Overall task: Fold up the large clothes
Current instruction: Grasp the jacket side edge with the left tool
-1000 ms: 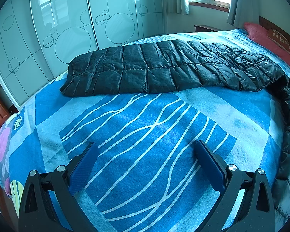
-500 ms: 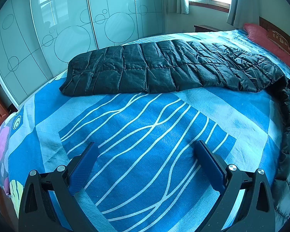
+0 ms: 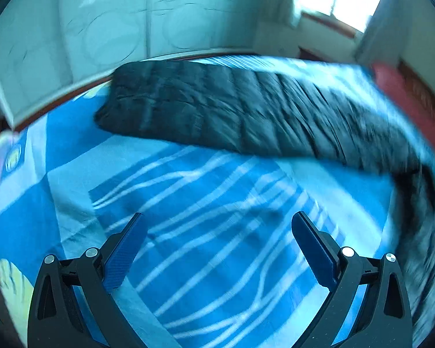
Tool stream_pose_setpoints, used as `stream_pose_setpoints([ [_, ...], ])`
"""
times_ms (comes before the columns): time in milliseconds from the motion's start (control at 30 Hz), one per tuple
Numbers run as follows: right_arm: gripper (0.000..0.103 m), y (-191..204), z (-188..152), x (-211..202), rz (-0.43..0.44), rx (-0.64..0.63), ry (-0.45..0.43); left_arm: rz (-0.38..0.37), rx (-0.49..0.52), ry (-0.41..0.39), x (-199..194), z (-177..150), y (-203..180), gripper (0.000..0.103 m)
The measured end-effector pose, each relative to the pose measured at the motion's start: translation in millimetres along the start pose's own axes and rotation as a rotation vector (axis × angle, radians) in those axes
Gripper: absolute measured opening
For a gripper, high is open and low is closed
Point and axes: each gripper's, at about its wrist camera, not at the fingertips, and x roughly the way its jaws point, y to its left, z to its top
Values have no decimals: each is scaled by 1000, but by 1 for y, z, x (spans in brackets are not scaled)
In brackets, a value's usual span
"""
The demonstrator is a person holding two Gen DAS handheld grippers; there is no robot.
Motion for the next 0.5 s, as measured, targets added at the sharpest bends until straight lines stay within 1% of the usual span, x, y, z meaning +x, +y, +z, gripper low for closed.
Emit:
stream_pose_setpoints([
  [67, 63, 0, 0, 0, 0, 0, -2, -20, -43, -8, 5, 10, 8, 99],
  [167, 64, 0, 0, -1, -1, -1, -3, -29, -88, -39, 16, 29, 17, 99],
  [233, 64, 0, 0, -1, -1, -1, -3, -48, -151, -41, 28, 44, 29, 99],
  [300, 64, 0, 0, -1, -1, -2, -3, -73, -217, -77, 37, 62, 41, 99],
  [367, 64, 0, 0, -1, 1, 0, -3, -91, -258, -83, 46, 74, 51, 99],
  [400, 64, 0, 0, -1, 0, -1, -3, -101, -278, -87, 48, 78, 55, 97],
  [433, 64, 0, 0, -1, -1, -2, -3, -117, -305, -110, 46, 79, 59, 97],
  [467, 63, 0, 0, -1, -1, -3, -3, -124, -335, -131, 43, 80, 62, 95],
  [500, 63, -1, 0, -1, -1, -2, -4, -83, -354, -140, 41, 80, 64, 72],
])
